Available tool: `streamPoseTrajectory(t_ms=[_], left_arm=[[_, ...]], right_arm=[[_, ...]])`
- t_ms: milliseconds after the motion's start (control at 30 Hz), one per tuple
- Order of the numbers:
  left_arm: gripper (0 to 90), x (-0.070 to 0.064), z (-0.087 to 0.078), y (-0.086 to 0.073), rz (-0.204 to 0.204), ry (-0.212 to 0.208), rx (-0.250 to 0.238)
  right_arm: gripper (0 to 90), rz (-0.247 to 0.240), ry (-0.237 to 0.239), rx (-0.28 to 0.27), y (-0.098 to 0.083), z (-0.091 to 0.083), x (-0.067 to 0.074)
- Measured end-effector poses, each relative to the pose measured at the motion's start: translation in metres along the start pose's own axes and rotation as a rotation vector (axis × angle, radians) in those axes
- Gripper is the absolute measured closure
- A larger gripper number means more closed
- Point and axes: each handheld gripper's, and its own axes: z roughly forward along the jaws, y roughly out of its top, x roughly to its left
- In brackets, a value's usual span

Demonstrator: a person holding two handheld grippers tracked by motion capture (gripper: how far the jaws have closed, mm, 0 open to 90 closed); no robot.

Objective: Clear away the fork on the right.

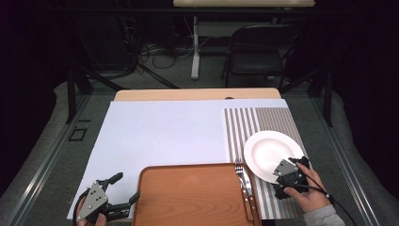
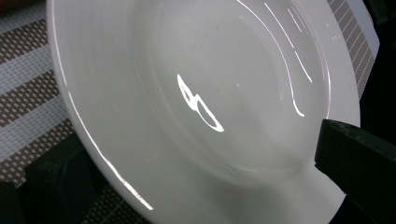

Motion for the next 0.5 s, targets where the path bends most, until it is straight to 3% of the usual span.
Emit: streamPoseTrajectory(t_ms=[133, 233, 500], left_arm=[[15.6, 0.0000, 0.0002, -0.0001, -0.002, 0.000, 0.000], [15.6, -0.0001, 0.0002, -0.0001, -0.002, 0.000, 0.000], [15.6, 0.0000, 0.0003, -0.0001, -0.003, -0.001, 0.001]], right_arm=[[0.0, 0.002, -0.002, 0.026, -0.0004, 0.0006, -0.0006], [0.0, 0.004, -0.011, 0.000, -0.0014, 0.0035, 0.0003], [0.0, -0.010, -0.024, 0.010, -0.0033, 0.0068, -0.0006]])
